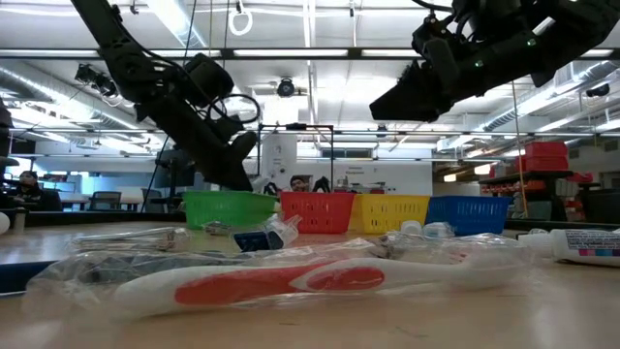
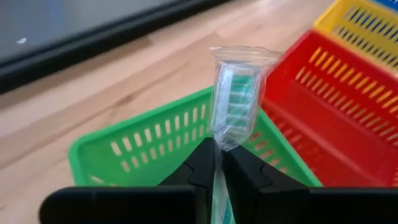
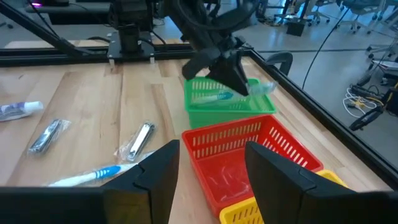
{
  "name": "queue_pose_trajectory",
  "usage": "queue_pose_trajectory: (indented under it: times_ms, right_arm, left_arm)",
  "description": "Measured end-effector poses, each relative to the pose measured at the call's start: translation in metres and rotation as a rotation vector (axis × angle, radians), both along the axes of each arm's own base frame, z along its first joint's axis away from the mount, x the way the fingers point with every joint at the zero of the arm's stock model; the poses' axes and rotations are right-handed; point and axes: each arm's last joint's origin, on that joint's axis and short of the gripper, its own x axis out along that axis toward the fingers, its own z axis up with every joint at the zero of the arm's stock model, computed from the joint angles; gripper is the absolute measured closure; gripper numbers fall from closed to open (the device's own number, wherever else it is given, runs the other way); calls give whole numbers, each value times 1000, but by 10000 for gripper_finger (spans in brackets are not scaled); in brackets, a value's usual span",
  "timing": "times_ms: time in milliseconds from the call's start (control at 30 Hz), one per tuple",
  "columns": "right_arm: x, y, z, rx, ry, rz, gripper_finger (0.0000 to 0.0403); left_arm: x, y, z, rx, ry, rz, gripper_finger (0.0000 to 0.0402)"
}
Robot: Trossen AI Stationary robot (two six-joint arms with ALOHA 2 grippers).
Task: Pick & Place Travel size toiletries
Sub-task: Put the green toothbrush into the green bin
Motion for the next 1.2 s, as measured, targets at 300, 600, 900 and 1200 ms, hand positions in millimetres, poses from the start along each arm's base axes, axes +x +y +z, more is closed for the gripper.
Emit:
queue_pose_trajectory:
  times_ms: [300,600,900,1200]
  right_arm:
    - [0,0,0,8,-2,-2,188]
    - [0,1,0,10,-1,8,174]
    - [0,1,0,12,-1,11,170]
    - [0,1,0,11,-1,11,182]
  left_arm:
    - [1,0,-6,-18,17,-3,363]
    - [1,-1,-7,-26,30,-31,362]
    - [0,2,-7,-39,24,-39,362]
    - [-4,9,-7,-71,8,-51,306]
